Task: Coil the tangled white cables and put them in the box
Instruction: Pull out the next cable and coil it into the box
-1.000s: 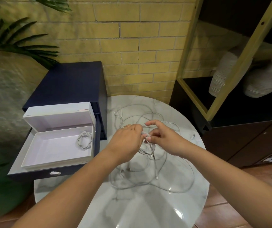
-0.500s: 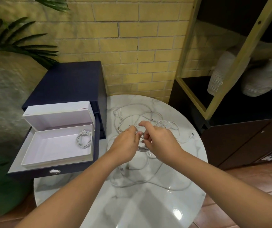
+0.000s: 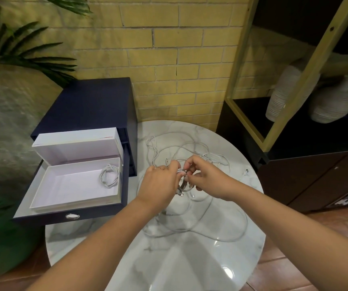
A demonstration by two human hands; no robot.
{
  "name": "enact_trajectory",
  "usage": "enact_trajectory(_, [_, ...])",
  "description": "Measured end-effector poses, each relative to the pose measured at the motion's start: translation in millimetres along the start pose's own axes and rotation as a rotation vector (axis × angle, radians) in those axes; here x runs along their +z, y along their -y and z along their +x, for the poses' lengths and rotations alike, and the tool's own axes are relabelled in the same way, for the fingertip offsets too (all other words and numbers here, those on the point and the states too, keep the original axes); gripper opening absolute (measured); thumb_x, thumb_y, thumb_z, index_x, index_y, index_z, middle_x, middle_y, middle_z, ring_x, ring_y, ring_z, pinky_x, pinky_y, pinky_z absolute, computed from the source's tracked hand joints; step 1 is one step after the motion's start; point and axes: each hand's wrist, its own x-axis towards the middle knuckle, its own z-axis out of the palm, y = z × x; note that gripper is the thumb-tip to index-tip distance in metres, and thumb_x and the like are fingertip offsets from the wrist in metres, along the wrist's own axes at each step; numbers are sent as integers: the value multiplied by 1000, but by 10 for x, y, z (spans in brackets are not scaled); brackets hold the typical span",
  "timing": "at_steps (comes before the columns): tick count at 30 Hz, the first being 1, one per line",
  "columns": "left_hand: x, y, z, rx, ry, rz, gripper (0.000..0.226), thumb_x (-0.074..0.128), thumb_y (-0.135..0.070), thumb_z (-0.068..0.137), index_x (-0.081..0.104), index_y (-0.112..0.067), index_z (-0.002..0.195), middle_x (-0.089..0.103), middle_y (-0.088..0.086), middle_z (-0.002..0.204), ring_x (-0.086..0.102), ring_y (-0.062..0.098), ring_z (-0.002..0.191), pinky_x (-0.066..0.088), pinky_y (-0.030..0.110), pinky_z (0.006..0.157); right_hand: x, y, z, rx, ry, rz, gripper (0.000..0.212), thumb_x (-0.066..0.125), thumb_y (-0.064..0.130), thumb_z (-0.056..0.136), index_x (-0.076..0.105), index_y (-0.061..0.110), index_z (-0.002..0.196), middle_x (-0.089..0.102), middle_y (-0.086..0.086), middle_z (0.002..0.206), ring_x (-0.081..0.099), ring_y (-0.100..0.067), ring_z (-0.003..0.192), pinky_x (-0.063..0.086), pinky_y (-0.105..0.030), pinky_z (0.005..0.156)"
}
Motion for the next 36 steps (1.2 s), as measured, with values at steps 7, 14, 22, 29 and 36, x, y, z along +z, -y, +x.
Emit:
enact_trajectory(7, [44,9,-24,-36,3,-83,33,25,-45,102,43,-20,114,69,-5,82,63,18,87,39,33,83,-123,36,14,122,103,1,18,56,22,95,51,24,112,64,4,71,53,-13,71,41,-30,72])
enact_trajectory(14, [-39,-16,-32,-175,16,-286,32,29,-40,103,46,-17,115,58,-4,71,59,25,76,35,34,71,-191,65,-8,197,148,149,11,48,18,99,56,12,103,62,-2,71,55,-12,62,50,-28,70])
enact_trajectory(22, [-66,21,1,-242,46,-441,31,31,-44,101,48,-20,111,60,-3,69,60,20,72,49,43,70,-150,33,2,266,233,-1,25,50,21,99,69,6,102,68,3,80,59,-6,67,46,-18,67])
enact_trajectory(29, [9,70,-50,-259,189,-456,37,34,-50,99,54,-20,106,67,1,76,67,17,77,53,45,73,-223,145,73,77,-25,-638,10,70,29,85,66,25,77,63,10,74,54,-6,69,40,-19,59])
enact_trajectory(36, [-100,7,-43,-298,190,-740,26,35,-39,102,51,-19,96,65,-5,69,62,6,73,50,31,77,-233,112,113,-52,-172,-786,9,68,28,87,70,19,85,68,3,88,59,-14,84,47,-31,71])
